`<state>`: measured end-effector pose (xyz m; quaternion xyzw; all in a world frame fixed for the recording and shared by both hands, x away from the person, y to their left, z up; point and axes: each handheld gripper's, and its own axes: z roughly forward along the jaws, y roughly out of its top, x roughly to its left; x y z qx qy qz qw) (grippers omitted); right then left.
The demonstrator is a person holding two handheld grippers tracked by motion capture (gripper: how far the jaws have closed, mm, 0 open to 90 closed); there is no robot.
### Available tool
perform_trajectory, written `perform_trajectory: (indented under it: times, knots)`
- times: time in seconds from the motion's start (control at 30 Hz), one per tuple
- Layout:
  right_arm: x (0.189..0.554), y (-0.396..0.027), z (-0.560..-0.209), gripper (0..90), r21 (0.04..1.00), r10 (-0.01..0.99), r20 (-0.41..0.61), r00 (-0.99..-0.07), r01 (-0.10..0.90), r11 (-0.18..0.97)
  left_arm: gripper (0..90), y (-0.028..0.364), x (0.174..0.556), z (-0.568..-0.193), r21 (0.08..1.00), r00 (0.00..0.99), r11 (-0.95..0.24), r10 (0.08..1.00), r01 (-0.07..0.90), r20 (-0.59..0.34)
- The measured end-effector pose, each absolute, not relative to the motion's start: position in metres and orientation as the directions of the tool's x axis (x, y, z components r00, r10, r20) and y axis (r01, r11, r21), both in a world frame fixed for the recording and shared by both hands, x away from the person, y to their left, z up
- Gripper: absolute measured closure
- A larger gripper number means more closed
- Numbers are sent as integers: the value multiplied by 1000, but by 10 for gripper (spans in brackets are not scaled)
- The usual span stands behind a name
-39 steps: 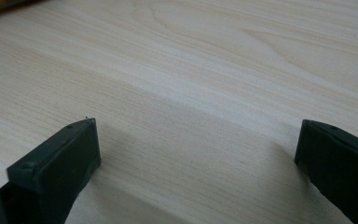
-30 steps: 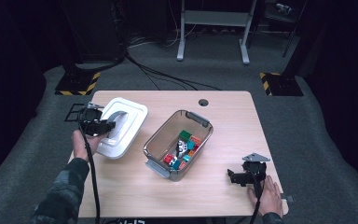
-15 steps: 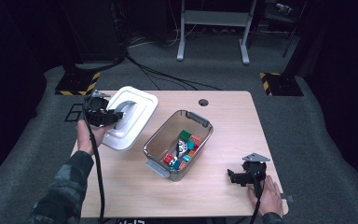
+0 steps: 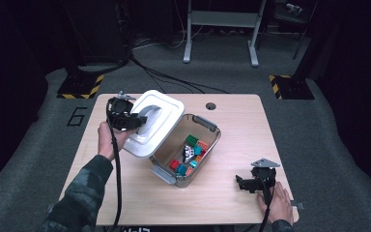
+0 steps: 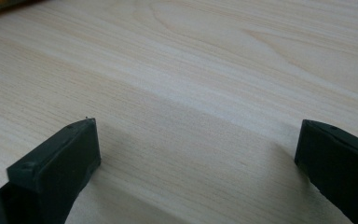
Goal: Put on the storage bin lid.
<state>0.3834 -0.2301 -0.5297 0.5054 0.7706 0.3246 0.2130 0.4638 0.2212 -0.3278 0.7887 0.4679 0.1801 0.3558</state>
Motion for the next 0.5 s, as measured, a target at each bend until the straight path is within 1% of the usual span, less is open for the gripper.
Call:
perform_trajectory:
  times: [0.3, 0.5]
  knots:
    - [384, -230, -530, 0, 716, 916, -2, -400, 640, 281, 670, 183, 461, -334, 708, 526, -321, 846, 629, -84]
    - [384, -230, -530, 0, 716, 916, -2, -401, 639, 281, 669, 166, 461, -343, 698, 537, -327, 838, 638, -98]
